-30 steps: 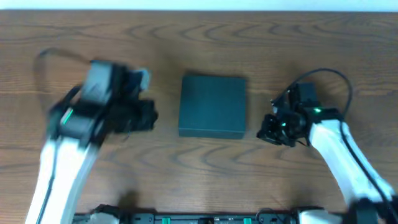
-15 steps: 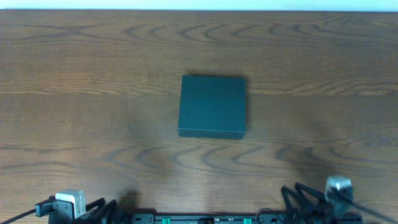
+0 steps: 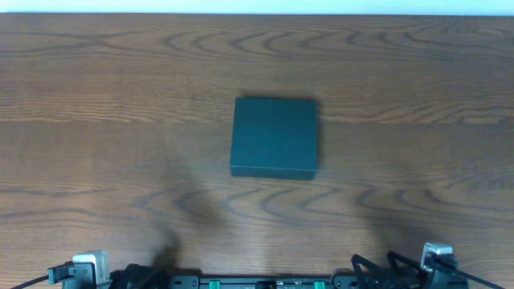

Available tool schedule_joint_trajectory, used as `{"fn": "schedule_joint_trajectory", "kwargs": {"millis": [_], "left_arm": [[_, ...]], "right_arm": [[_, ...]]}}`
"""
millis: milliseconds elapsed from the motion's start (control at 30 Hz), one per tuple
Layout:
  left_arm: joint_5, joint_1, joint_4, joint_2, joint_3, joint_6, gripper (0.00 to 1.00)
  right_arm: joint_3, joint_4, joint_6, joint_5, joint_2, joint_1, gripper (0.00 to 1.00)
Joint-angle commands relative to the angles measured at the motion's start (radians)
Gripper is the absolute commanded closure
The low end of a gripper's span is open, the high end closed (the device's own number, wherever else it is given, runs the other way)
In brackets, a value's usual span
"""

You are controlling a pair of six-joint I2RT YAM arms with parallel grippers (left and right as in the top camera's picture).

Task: Pack container

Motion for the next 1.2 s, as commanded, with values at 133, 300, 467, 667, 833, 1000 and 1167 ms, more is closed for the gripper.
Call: {"fn": "schedule_joint_trajectory", "kwargs": {"millis": [133, 300, 467, 667, 833, 1000, 1167], "left_arm": [[-0.026, 0.001, -0.022, -0.003, -0.004, 0.008, 0.05], [-0.177, 0.002, 0.221, -0.019, -0.059, 0.117, 0.04], [-0.021, 0.059, 0.591, -0.056, -0.33, 0.512, 0.05], [-0.015, 0.121, 0.854, -0.136, -0.653, 0.513, 0.05], [-0.016, 0.126, 0.954, -0.253, -0.87, 0.477, 0.05], [-0.011, 0.136, 0.995, -0.314, -0.993, 0.456, 0.05], [-0.01, 0.136, 1.0, -0.315, -1.057, 0.439, 0.05]], "right_arm": [[-0.001, 0.0, 0.015, -0.006, 0.009, 0.003, 0.01], [-0.001, 0.0, 0.015, -0.006, 0.009, 0.003, 0.01], [-0.001, 0.0, 0.015, -0.006, 0.009, 0.003, 0.01], [-0.001, 0.0, 0.015, -0.007, 0.009, 0.003, 0.01], [-0.001, 0.0, 0.015, -0.007, 0.009, 0.003, 0.01], [-0.001, 0.0, 0.015, -0.007, 0.009, 0.003, 0.01], [-0.001, 0.0, 0.015, -0.006, 0.009, 0.003, 0.01]]}}
